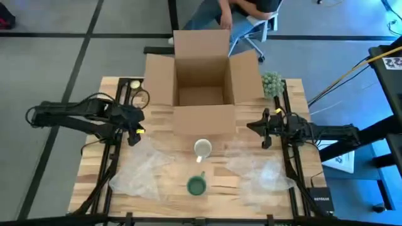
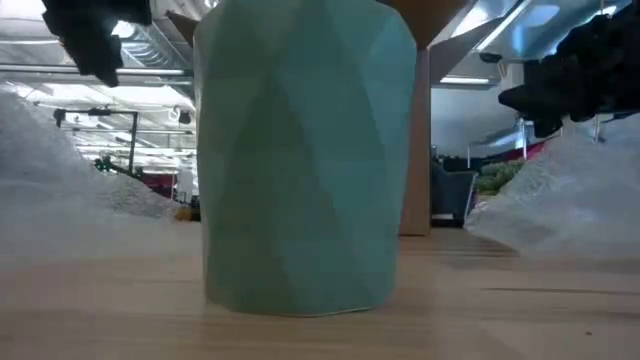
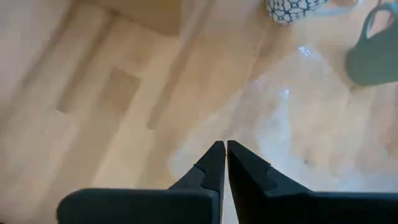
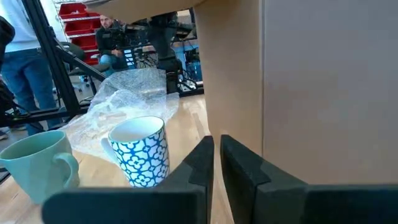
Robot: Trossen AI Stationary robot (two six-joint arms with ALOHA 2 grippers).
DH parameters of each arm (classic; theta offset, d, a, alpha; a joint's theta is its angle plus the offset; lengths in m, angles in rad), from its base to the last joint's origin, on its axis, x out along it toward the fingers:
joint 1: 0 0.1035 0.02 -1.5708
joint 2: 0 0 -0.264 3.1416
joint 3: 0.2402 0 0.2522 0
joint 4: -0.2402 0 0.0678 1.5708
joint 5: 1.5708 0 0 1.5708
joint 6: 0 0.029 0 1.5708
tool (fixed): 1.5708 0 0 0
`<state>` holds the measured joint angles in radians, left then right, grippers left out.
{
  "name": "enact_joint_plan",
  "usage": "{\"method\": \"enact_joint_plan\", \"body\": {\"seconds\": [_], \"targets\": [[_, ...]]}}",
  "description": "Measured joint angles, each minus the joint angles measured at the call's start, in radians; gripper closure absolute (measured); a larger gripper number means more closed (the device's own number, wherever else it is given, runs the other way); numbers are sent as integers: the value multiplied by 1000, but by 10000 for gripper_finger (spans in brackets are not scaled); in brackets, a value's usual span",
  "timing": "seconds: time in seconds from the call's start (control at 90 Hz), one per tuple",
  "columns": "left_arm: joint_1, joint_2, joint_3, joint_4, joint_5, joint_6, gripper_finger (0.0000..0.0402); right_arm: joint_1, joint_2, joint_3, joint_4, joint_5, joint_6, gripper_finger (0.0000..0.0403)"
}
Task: Wrap mug
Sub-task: Wrap the green mug with bubble wrap
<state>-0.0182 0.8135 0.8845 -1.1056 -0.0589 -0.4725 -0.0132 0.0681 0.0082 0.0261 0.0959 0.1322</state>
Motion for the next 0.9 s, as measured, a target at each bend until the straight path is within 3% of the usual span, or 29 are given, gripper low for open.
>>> {"method": "enact_joint_plan", "body": {"seconds": [0.189, 0.456, 0.6, 0.9], "targets": [[54, 9, 0, -50, 48, -70, 349, 0, 0, 0, 0, 0, 0, 388], [64, 1, 0, -286, 319, -357, 260, 0, 0, 0, 0, 0, 0, 388], [32, -19, 0, -376, 325, -438, 248, 0, 0, 0, 0, 0, 0, 388], [-36, -42, -15, -336, 285, -530, 246, 0, 0, 0, 0, 0, 0, 388]]}}
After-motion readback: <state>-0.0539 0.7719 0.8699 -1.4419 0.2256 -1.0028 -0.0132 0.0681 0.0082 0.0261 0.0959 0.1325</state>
